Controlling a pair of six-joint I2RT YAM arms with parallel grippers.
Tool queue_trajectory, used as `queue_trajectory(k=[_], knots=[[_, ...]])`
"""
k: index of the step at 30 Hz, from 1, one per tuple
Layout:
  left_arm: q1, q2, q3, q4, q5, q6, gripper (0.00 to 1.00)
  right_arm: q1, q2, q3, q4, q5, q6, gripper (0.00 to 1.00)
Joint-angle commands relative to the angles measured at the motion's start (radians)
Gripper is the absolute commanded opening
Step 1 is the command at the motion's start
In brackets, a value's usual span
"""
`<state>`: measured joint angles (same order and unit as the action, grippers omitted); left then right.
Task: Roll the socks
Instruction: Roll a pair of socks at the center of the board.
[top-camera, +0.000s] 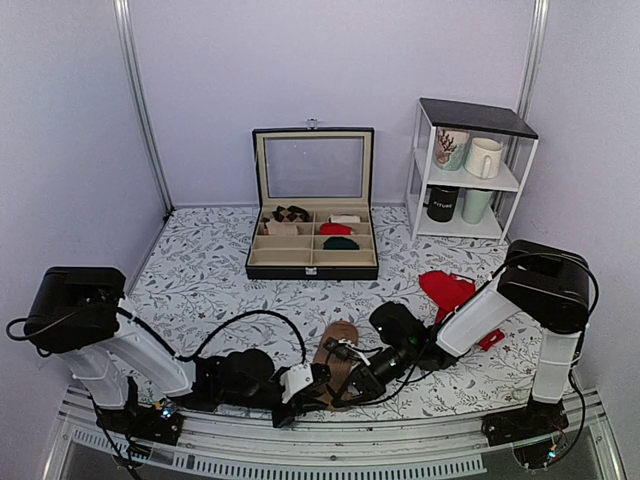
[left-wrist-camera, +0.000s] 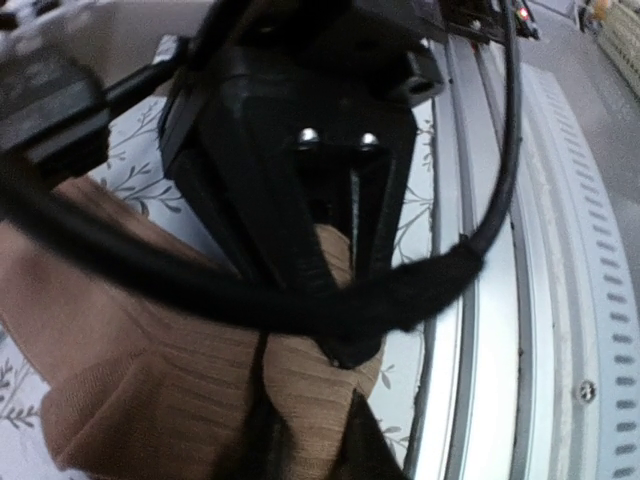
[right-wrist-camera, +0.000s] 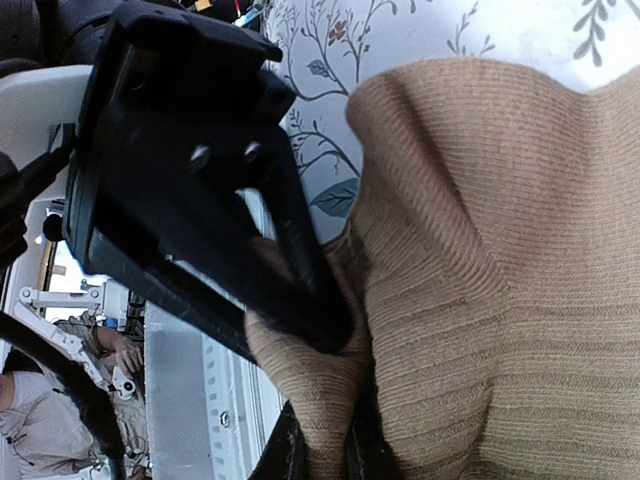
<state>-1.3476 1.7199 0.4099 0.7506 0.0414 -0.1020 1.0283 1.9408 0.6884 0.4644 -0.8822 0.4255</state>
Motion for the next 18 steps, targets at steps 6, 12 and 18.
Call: queue_trajectory(k=[6,12,18], knots=[[0.017,0.012,0.001,-0.081,0.104,-0.091,0.00,0.001,0.058,-0.040,-0.156,0.127,-0.005,0.21],[0.104,0.056,0.004,-0.205,0.260,-0.268,0.00,0.018,-0.254,-0.163,-0.062,0.440,-0.130,0.41],[0.153,0.111,-0.008,-0.229,0.392,-0.371,0.00,0.254,-0.411,-0.224,-0.003,0.897,-0.465,0.48]])
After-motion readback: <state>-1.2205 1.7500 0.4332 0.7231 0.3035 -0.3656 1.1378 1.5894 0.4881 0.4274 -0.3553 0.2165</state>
